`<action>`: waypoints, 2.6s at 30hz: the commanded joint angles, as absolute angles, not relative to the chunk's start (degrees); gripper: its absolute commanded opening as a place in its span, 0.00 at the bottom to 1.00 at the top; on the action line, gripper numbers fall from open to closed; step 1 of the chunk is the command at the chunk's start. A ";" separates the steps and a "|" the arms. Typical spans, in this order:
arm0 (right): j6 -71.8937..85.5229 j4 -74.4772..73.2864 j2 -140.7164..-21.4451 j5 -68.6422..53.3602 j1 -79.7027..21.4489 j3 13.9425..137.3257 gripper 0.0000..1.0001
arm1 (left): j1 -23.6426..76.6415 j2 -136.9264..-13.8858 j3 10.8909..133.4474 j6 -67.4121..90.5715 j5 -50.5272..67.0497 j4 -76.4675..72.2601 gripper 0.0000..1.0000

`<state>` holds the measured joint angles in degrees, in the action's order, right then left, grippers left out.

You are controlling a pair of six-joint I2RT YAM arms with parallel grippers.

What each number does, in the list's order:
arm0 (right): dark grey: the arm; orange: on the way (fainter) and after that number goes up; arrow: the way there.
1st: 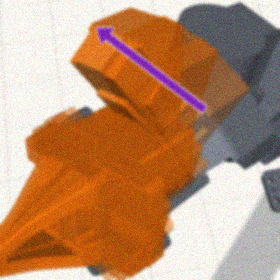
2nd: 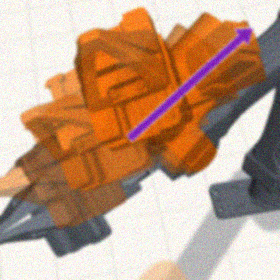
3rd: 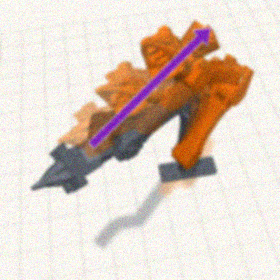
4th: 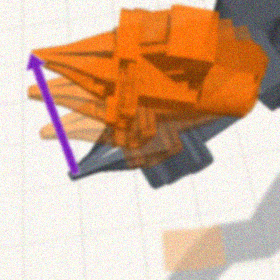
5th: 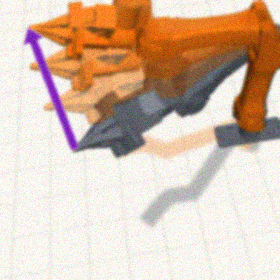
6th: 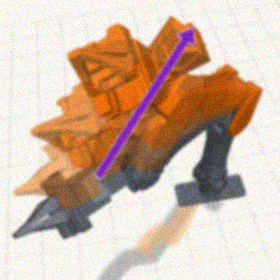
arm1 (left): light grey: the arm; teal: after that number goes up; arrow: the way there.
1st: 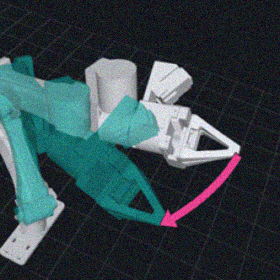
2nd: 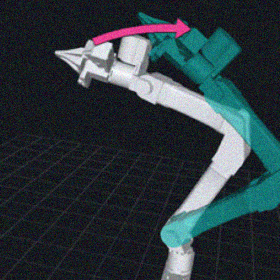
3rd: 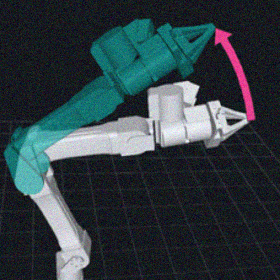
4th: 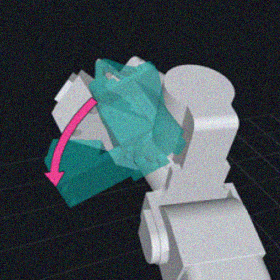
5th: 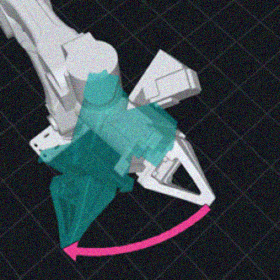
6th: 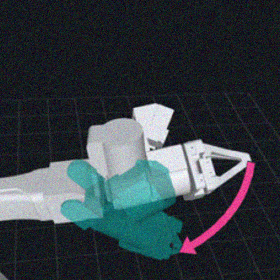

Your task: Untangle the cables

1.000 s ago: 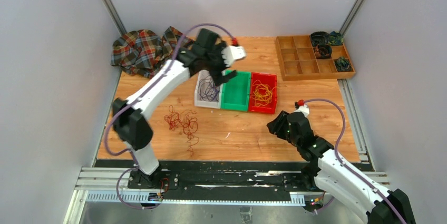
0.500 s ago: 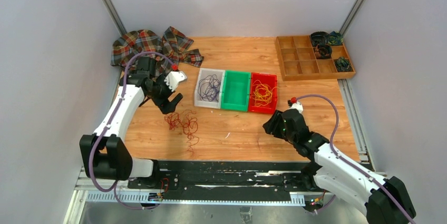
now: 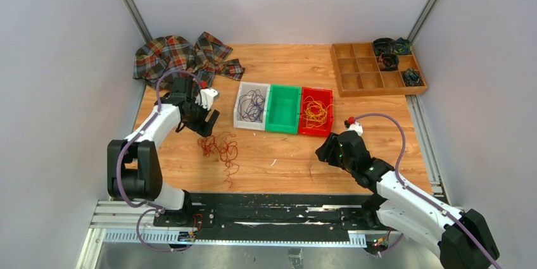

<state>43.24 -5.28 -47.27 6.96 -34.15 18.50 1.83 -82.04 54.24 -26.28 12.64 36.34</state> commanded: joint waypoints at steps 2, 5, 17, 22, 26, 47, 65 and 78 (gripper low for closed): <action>42.39 -4.72 -47.38 7.73 -35.28 20.58 0.49 | 0.80 -87.97 56.18 -22.26 13.42 33.27 0.75; 42.45 -4.83 -47.21 7.86 -35.39 20.60 0.49 | 0.79 -90.51 57.21 -20.95 14.87 33.44 0.67; 42.54 -4.96 -47.07 8.15 -35.50 20.56 0.49 | 0.79 -90.85 58.80 -19.87 20.53 34.55 0.11; 41.35 -4.55 -47.96 7.30 -35.78 21.35 0.49 | 0.79 -86.60 59.35 -20.23 24.37 37.33 0.01; 36.80 -2.58 -50.11 8.90 -40.11 25.29 0.51 | 1.67 -81.77 62.76 -21.81 29.01 42.69 0.01; 17.99 26.84 -76.31 5.21 -57.12 52.76 0.62 | 15.86 -69.56 78.50 -21.35 46.34 56.86 0.01; 20.33 29.95 -77.41 1.86 -59.29 53.21 0.63 | 20.39 -69.60 84.18 -19.00 47.21 58.18 0.01; 22.28 28.12 -70.78 4.21 -61.01 47.21 0.64 | 21.02 -69.78 87.78 -18.38 46.38 58.20 0.01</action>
<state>21.43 27.38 -72.93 2.98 -59.77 48.42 20.14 -70.32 85.84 -19.22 46.02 58.08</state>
